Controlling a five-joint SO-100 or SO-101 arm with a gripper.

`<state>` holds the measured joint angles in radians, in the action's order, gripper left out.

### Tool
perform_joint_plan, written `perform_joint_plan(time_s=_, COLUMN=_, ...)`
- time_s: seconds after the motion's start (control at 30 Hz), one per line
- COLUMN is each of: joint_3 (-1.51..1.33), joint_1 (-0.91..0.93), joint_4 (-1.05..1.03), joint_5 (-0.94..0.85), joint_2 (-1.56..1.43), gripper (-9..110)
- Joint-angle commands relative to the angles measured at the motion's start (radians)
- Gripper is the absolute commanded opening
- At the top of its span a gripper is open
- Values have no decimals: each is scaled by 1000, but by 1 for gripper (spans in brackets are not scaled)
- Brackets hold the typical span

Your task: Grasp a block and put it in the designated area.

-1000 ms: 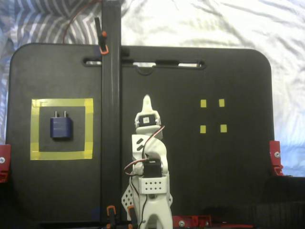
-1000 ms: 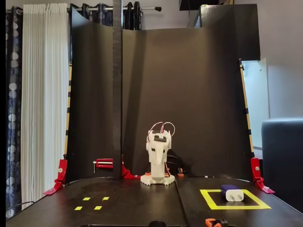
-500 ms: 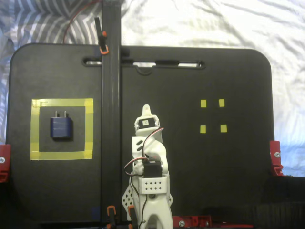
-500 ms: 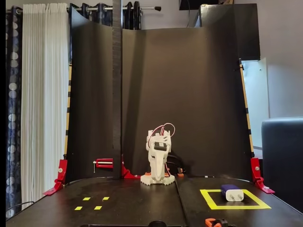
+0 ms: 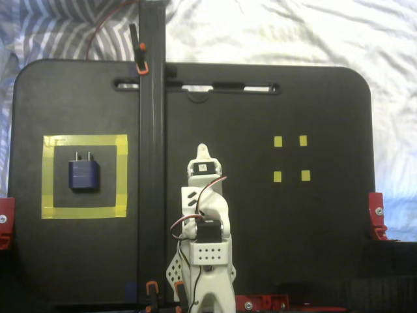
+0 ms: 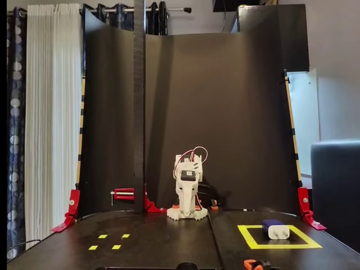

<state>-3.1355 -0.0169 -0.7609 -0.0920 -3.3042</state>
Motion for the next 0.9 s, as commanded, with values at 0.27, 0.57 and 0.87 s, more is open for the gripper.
perform_joint_plan(time_s=0.27, joint_3=-8, joint_1=14, joint_4=2, joint_5=11, joint_2=-8, gripper=0)
perform_joint_plan(time_s=0.57, joint_3=-8, joint_1=12, joint_4=2, joint_5=9, joint_2=-8, gripper=0)
perform_joint_plan(time_s=0.87, joint_3=-8, joint_1=12, joint_4=2, joint_5=9, joint_2=-8, gripper=0)
